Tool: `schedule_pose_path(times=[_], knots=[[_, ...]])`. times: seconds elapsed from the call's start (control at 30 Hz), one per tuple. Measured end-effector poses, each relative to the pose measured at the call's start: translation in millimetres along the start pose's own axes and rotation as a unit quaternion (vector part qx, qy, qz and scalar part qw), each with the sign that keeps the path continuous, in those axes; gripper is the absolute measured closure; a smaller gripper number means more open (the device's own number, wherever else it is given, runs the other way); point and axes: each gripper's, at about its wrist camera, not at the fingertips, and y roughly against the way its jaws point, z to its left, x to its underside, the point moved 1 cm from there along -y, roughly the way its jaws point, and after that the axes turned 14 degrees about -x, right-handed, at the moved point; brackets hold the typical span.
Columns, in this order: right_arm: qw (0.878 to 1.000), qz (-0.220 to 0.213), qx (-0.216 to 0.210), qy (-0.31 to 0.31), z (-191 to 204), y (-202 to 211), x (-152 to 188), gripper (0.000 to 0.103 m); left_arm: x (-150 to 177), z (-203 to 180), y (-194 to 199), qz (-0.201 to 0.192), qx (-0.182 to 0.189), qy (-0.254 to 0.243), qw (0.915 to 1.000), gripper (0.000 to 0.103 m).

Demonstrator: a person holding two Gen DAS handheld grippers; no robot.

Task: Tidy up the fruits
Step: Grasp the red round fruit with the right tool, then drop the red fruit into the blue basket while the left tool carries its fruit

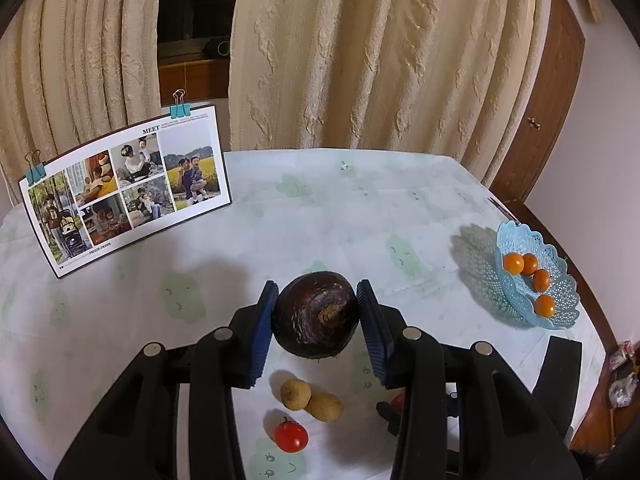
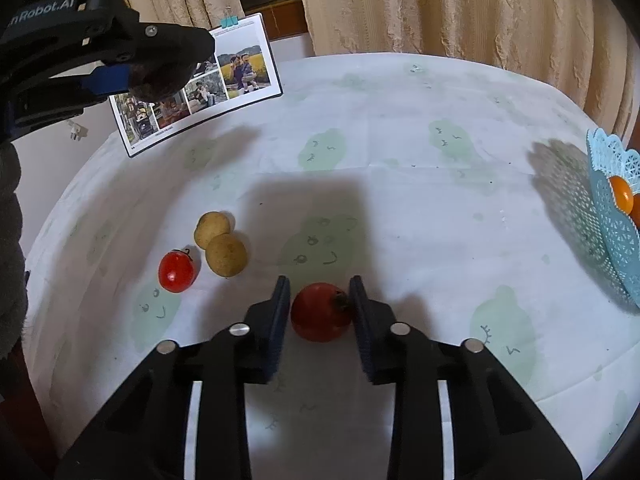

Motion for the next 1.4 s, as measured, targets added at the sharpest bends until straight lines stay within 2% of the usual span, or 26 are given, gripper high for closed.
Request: schedule_pose_path(times=[0.17, 0.37, 0.57, 0.83, 1.07, 1.27, 1.4], knots=[[1.0, -0.018, 0.0, -0.011, -4.2, 12.5, 0.4, 0.073, 0.8, -1.8, 0.1, 0.0, 0.001, -0.001, 1.0, 0.062], [0.997, -0.073, 0.02, -0.033, -20.0, 52.1, -3.5, 0.073, 2.1, -7.3, 1.7, -0.001, 0.003, -0.005, 1.0, 0.062], [0.986, -0.139, 0.056, -0.077, -56.4, 105.7, -5.3, 0.073, 4.4, -14.4, 3.5, -0.002, 0.006, -0.012, 0.9999, 0.062], [0.968, -0.198, 0.098, -0.12, -102.5, 158.6, -1.6, 0.073, 8.1, -22.3, 6.0, -0.004, 0.01, -0.021, 0.9997, 0.062], [0.956, -0.222, 0.132, -0.139, -128.6, 179.2, -0.1, 0.073, 10.1, -27.7, 6.5, -0.004, 0.01, -0.026, 0.9996, 0.062], [0.949, -0.227, 0.156, -0.153, -146.6, 180.7, 3.5, 0.073, 11.2, -34.2, 7.3, -0.002, 0.014, -0.027, 0.9995, 0.062], [0.948, -0.225, 0.155, -0.166, -161.2, 178.4, 10.2, 0.073, 11.2, -41.8, 7.2, 0.0, 0.016, -0.031, 0.9994, 0.062]])
